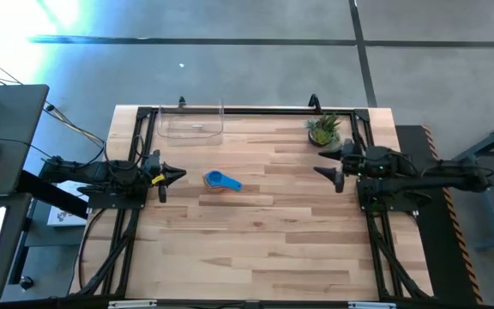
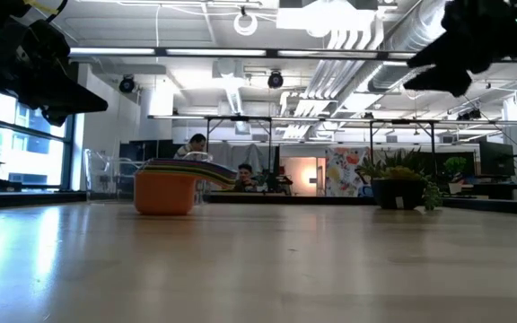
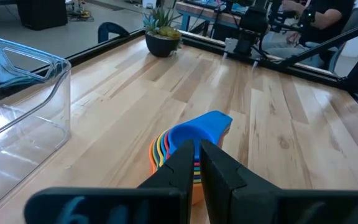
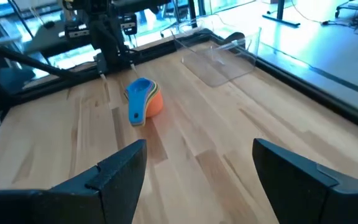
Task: Nest measuring cups in basket
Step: Put the stacked colored measuring cups into the transparent bin
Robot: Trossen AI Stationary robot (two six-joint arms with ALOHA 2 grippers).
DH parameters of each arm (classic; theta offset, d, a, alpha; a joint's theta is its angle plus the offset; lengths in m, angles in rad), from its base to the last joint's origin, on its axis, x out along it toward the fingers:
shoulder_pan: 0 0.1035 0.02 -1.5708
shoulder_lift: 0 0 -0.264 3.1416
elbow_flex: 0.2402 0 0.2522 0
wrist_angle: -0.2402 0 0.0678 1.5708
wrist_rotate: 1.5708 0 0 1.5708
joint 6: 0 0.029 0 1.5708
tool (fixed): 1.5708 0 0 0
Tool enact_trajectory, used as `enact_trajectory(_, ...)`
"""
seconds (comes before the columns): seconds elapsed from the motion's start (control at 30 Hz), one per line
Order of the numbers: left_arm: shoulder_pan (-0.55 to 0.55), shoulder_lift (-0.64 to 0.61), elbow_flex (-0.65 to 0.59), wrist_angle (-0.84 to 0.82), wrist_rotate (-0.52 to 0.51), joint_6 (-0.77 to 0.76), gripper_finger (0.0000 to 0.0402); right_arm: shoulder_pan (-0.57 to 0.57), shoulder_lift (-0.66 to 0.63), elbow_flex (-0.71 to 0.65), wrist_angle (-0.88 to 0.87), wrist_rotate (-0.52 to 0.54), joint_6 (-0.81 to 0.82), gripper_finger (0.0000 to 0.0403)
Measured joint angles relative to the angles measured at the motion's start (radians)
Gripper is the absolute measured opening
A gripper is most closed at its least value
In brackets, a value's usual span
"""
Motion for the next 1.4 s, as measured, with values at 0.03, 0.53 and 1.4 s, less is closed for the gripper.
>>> enact_trajectory(0.03,0.000,0.000,0.000,0.000,0.000,0.000,0.0017,0.000,-0.036,-0.028,0.001,0.000,0.011,0.0284)
enact_trajectory(0.53,0.000,0.000,0.000,0.000,0.000,0.000,0.0017,0.000,-0.401,-0.278,0.035,-0.010,0.038,0.0284)
enact_trajectory(1.4,0.000,0.000,0.000,0.000,0.000,0.000,0.0017,0.000,-0.408,-0.318,0.032,-0.228,0.072,0.0284)
